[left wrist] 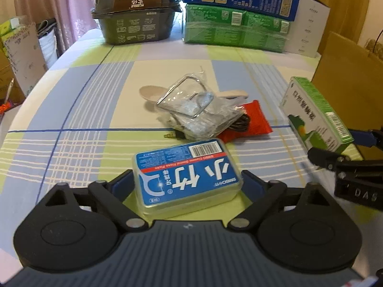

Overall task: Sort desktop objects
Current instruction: 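Grasp the blue floss box with the left tool while the right tool grasps the green spray box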

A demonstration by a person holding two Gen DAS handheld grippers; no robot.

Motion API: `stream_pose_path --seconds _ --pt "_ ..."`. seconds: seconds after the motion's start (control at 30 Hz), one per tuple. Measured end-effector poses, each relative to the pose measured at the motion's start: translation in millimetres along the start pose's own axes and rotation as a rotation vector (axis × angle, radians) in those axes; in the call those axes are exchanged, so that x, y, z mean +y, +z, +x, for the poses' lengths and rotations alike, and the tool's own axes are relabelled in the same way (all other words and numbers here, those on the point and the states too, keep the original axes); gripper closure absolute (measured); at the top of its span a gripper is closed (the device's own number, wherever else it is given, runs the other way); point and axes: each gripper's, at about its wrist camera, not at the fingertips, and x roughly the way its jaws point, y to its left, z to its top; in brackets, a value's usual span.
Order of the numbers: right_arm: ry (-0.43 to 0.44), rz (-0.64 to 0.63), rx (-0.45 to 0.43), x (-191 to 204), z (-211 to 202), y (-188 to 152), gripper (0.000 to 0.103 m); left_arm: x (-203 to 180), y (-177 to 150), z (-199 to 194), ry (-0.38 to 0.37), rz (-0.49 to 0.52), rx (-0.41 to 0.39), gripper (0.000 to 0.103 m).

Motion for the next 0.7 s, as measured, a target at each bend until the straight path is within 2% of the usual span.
stream_pose_path --seconds 0.07,0.13,0.2,0.27,0.43,0.7 --pt "-0.005 0.004 -0.002 0.5 3.5 0.6 0.041 0.3 -0.8 -0.3 0.004 0.003 -0.005 0.013" --pt "-0.006 0.008 0.001 1.8 7.0 1.3 0.050 -1.6 -2.1 -2.3 0.013 0.014 -0.007 0.013" --pt "-0.008 0.008 0.000 3.3 6.5 1.5 0.070 -4.3 -5.2 -6.6 0.015 0.030 -0.006 0.013" --pt "-0.017 0.012 -0.002 4.2 1.9 1.1 0.075 -7.5 -10.8 -14.1 0.016 0.046 -0.008 0.014" --pt "0.014 0.074 0.027 1.4 -25.2 -9.7 0.076 -19.3 -31.3 -40.4 -0.013 0.056 -0.005 0.014" --pt "0.164 0.351 0.115 -15.2 -103.3 -53.6 0.076 -40.4 -76.6 -96.1 -0.066 0.064 -0.009 0.014"
